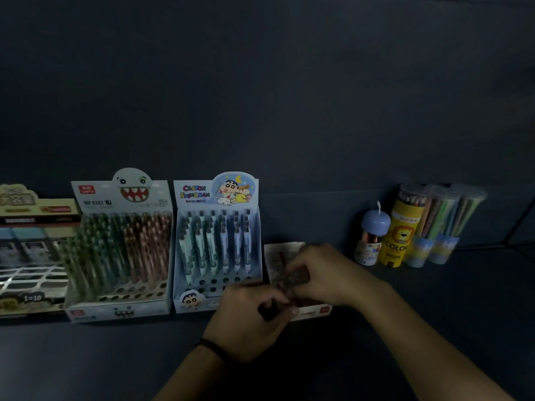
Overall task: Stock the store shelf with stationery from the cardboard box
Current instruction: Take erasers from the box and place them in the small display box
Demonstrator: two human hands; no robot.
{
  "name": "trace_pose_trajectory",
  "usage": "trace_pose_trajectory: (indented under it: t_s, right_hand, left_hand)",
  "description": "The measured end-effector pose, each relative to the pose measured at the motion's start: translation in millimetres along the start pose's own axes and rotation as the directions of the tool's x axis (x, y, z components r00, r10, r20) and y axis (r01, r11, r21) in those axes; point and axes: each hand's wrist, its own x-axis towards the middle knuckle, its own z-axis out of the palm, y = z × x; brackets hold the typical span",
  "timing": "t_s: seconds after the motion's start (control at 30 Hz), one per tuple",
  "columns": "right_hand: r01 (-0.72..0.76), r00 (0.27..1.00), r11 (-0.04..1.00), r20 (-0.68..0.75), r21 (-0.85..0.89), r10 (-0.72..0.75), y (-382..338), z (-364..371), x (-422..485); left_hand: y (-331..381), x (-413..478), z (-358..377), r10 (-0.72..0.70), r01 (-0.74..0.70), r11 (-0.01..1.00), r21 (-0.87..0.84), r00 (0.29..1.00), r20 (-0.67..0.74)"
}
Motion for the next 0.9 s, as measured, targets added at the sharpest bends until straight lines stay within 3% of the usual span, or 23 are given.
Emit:
trace_pose_trajectory:
  t_s: [0.13, 0.27, 0.63, 0.9]
  right_hand:
    - [0.029, 0.996, 1.0, 0.084, -0.01, -0.028, -3, 3, 3]
    - [0.032, 0.996, 0.999, 0.085, -0.034, -0.029, 0, 5, 9]
    - [-0.036, 0.96, 0.998, -0.275, 0.053, 0.049, 22, 31, 43]
    - [-0.049, 0.959, 0.999, -0.28, -0.005, 0.046, 23, 39, 63]
  left_hand:
    - [-2, 1, 0, 0.019, -0.021, 1.0, 0.017, 0.992, 0.123]
    - [-1, 2, 1, 0.002, -0.006, 1.0, 0.025, 0.992, 0.129]
    - [-4, 4, 1, -0.005, 0.001, 0.999, 0.038, 0.993, 0.118]
    - [-4, 6, 0, -0.012, 0.009, 1.0, 0.023, 0.988, 0.151]
